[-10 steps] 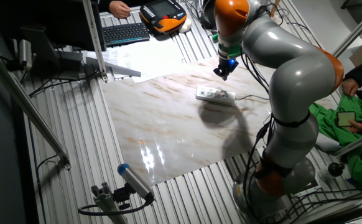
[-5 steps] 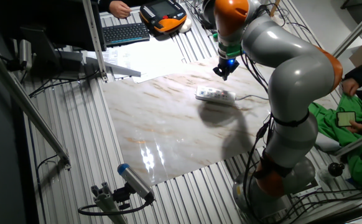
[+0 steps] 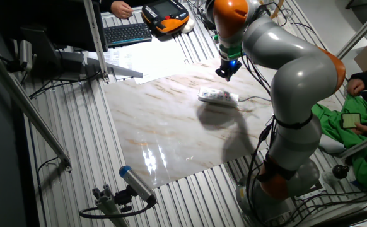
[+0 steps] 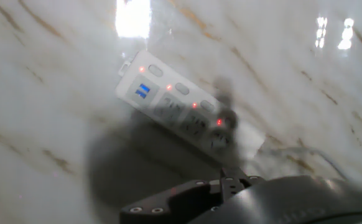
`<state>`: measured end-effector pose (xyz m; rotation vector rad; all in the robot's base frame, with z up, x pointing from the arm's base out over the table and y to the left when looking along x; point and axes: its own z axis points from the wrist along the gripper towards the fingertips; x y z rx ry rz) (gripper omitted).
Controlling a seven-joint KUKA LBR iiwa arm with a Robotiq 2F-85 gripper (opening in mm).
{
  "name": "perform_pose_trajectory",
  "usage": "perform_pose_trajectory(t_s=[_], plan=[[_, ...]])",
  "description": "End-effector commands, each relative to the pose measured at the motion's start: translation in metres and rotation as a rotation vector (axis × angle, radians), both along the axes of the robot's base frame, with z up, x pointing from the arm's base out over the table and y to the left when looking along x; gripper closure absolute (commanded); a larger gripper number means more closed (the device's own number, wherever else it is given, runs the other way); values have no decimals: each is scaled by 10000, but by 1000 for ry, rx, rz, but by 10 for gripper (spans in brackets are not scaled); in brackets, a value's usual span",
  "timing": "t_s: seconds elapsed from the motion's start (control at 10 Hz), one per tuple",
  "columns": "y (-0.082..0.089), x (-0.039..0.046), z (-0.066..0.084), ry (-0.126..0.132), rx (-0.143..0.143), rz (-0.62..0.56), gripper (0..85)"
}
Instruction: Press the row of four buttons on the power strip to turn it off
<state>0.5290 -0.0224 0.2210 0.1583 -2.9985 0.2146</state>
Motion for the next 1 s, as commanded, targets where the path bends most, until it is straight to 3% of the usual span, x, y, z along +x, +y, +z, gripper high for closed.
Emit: perform_pose_trajectory(t_s=[0.0,0.2,0.4,0.5,0.6,0.9], plan=[[-62,47,-99,-13,-9,13,850],[-160,139,-280,1,-9,54,850],[-209,150,-431,9,35,55,850],[-244,105,-515,-9,54,39,850],[-232,94,-579,-24,9,46,850],[-350,118,-852,-17,64,73,850]])
